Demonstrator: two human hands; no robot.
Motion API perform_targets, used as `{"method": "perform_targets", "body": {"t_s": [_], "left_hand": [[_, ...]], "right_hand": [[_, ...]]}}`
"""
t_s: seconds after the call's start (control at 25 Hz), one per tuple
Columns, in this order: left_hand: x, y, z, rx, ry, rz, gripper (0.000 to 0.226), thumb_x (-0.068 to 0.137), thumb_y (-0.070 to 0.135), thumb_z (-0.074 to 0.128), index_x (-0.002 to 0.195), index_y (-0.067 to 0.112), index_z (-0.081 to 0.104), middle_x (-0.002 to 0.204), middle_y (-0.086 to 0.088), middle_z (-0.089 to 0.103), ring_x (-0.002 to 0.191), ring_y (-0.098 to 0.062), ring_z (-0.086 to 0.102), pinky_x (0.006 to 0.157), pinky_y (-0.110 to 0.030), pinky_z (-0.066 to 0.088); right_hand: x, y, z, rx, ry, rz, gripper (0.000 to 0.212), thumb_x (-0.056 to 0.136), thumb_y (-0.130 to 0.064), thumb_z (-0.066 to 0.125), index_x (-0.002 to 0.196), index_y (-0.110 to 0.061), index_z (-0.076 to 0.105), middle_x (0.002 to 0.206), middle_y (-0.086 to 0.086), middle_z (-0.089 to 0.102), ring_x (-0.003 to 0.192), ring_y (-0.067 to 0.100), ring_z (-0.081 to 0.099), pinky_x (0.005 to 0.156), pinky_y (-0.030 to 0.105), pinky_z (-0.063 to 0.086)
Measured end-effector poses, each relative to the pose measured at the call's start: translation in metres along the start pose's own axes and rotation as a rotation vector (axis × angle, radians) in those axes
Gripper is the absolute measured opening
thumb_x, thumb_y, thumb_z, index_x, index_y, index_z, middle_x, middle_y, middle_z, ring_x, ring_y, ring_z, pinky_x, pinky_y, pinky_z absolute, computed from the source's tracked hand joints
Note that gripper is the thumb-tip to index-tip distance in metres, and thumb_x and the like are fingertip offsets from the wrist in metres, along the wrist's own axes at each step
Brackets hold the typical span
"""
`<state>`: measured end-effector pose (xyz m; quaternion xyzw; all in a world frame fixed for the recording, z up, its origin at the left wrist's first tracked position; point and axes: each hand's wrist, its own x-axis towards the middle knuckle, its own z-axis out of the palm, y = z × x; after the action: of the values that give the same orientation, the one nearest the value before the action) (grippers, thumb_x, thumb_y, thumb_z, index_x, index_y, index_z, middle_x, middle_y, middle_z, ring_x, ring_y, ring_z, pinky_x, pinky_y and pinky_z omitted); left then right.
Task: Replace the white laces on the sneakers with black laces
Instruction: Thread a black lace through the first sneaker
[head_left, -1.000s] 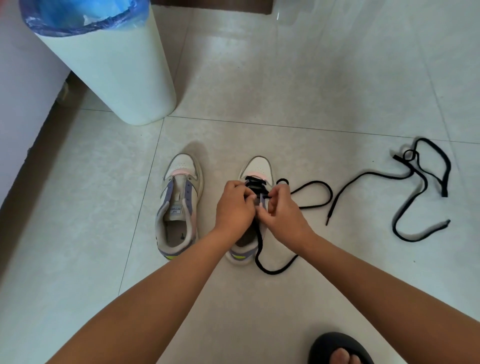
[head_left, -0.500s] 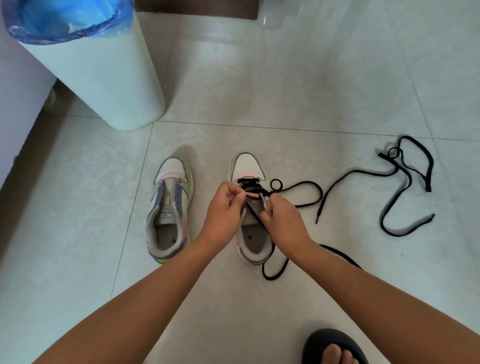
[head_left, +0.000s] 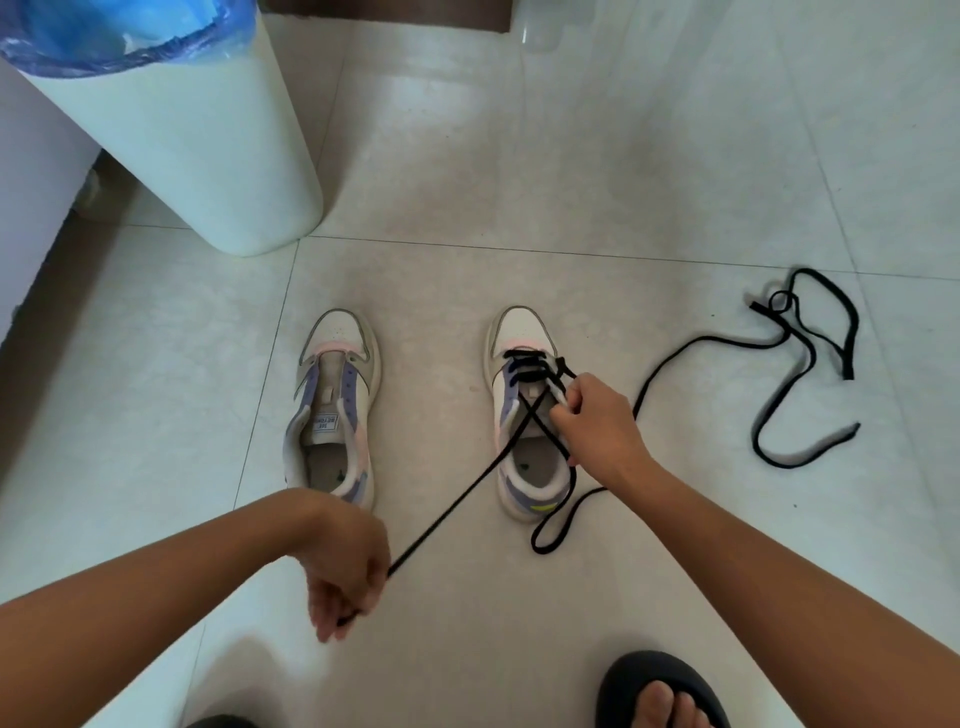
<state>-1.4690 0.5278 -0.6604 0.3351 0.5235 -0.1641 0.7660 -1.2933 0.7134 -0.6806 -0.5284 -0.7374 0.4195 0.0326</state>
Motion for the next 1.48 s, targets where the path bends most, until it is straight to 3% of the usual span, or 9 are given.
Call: {"method": "perform_targets", "body": {"t_s": [0.12,0.28,0.48,0.64,0.88,1.04,1.16,1.28,1.48], "left_hand": [[-0.001,0.030,-0.011,-0.015,0.547,0.087,0.012,0.096,0.016,0.046,0.088,0.012,0.053,0.090,-0.012,0.071,0.055,-0.012,0.061,0.048,-0.020,0.045],[0.010,0.096,-0.032,0.009,1.233,0.335,0.017,0.095,0.024,0.047,0.101,0.015,0.060,0.102,-0.003,0.056,0.090,-0.018,0.057,0.075,-0.028,0.044],[0.061,0.138,-0.037,0.425,1.344,0.118,0.024,0.093,0.012,0.042,0.110,0.004,0.057,0.127,-0.013,0.040,0.116,-0.029,0.038,0.090,-0.033,0.035],[0.069,0.133,-0.037,0.407,1.592,0.334,0.006,0.082,0.007,0.063,0.084,0.001,0.064,0.099,-0.016,0.057,0.092,-0.034,0.054,0.070,-0.036,0.041],[0.046,0.092,0.004,0.139,1.300,0.652,0.013,0.091,0.020,0.056,0.084,0.010,0.056,0.088,0.004,0.043,0.087,-0.014,0.041,0.075,-0.021,0.035],[0.028,0.078,0.053,0.477,0.924,0.754,0.021,0.091,0.029,0.046,0.081,0.013,0.056,0.084,-0.001,0.053,0.079,-0.017,0.048,0.075,-0.031,0.039],[0.015,0.071,0.061,0.483,0.624,0.692,0.016,0.094,0.027,0.051,0.088,0.013,0.057,0.091,-0.001,0.056,0.080,-0.013,0.051,0.081,-0.031,0.042],[0.005,0.068,0.045,0.485,0.613,0.565,0.015,0.093,0.028,0.053,0.091,0.014,0.058,0.090,0.000,0.058,0.077,-0.010,0.047,0.071,-0.022,0.040],[-0.017,0.064,0.020,0.429,0.353,0.283,0.010,0.089,0.025,0.054,0.080,0.020,0.055,0.075,0.009,0.062,0.067,-0.005,0.057,0.067,-0.018,0.045]], "right_hand": [[-0.001,0.002,0.000,-0.016,-0.045,-0.063,0.023,0.086,-0.012,0.053,0.072,-0.016,0.035,0.065,0.000,0.041,0.061,0.017,0.038,0.058,0.038,0.046],[-0.002,0.005,-0.002,-0.008,-0.068,-0.102,0.019,0.088,-0.017,0.058,0.090,-0.013,0.039,0.067,-0.005,0.043,0.057,0.009,0.037,0.055,0.024,0.033],[-0.005,0.010,-0.003,0.002,-0.119,-0.156,0.022,0.085,-0.012,0.057,0.095,-0.015,0.037,0.072,-0.006,0.044,0.059,0.006,0.039,0.053,0.020,0.031],[-0.008,0.012,-0.004,0.028,-0.065,-0.144,0.022,0.087,-0.013,0.058,0.087,-0.014,0.036,0.068,-0.005,0.043,0.055,0.007,0.036,0.050,0.016,0.034],[-0.004,0.009,0.000,0.020,0.059,0.014,0.020,0.083,-0.013,0.058,0.075,-0.015,0.039,0.068,-0.004,0.044,0.057,0.008,0.037,0.050,0.022,0.030],[0.000,0.010,0.003,0.076,0.055,0.084,0.023,0.081,-0.012,0.057,0.072,-0.016,0.036,0.070,-0.001,0.044,0.060,0.017,0.042,0.059,0.038,0.048],[-0.001,0.009,-0.001,0.136,-0.013,0.130,0.020,0.083,-0.011,0.056,0.080,-0.015,0.037,0.074,0.004,0.047,0.056,0.019,0.049,0.063,0.046,0.057],[0.001,0.004,-0.015,0.239,-0.166,0.170,0.021,0.087,-0.013,0.058,0.099,-0.012,0.041,0.072,0.005,0.050,0.051,0.016,0.052,0.060,0.038,0.056],[0.042,0.011,-0.040,0.162,-0.128,0.203,0.033,0.093,-0.027,0.053,0.121,-0.011,0.052,0.108,0.008,0.057,0.091,0.021,0.059,0.086,0.038,0.052]]}}
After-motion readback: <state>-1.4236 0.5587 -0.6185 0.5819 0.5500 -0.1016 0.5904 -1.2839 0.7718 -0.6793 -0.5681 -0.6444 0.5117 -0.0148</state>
